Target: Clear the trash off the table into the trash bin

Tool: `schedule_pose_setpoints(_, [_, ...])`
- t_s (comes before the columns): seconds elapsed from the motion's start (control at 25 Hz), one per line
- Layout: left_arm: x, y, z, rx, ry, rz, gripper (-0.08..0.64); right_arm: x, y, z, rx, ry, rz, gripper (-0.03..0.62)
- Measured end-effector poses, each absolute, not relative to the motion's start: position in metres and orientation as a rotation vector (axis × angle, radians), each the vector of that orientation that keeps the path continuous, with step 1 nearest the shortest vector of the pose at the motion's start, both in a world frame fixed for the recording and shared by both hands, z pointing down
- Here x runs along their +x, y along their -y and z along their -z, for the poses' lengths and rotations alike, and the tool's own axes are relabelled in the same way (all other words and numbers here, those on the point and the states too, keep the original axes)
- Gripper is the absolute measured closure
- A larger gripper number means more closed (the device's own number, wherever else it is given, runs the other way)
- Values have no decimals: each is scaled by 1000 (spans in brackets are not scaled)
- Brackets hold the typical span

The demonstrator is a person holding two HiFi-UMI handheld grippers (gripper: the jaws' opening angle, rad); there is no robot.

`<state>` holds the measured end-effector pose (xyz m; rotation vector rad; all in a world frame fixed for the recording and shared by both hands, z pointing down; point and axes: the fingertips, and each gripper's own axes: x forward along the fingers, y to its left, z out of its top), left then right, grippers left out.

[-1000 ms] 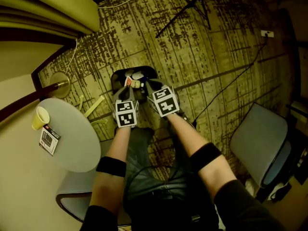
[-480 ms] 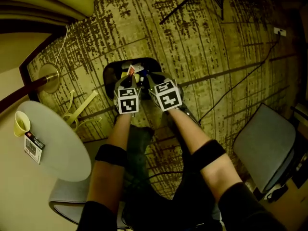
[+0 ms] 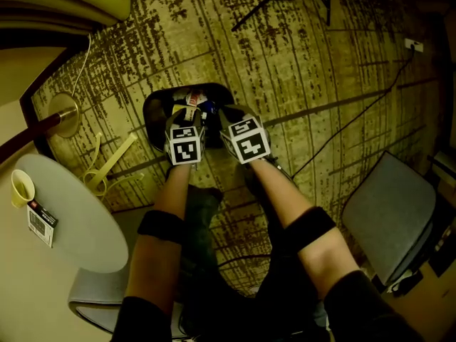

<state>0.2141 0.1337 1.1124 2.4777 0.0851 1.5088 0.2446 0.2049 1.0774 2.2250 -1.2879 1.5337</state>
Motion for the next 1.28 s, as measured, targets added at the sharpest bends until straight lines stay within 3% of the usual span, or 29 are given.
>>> schedule_pose_setpoints(0.36, [206,-130,-1035,2519,-59,-1454,426,244,-205,-1015,2193,1295,-1524,592])
schedule_pose_setpoints(0.56, [201,-125,-942,2566,-8,-1412,560,244,-197,-932,2195,1315,-1494,592])
schedule_pose_setpoints(1.04, [177,-99,-657,2654,150,-1145,560,221,-158,-692,2184,1482,-1289,592])
schedule_pose_setpoints(1.28, [118,-50,-577,2653,395,-1046,560,188,-108,-621,2066,1643,-1160,592])
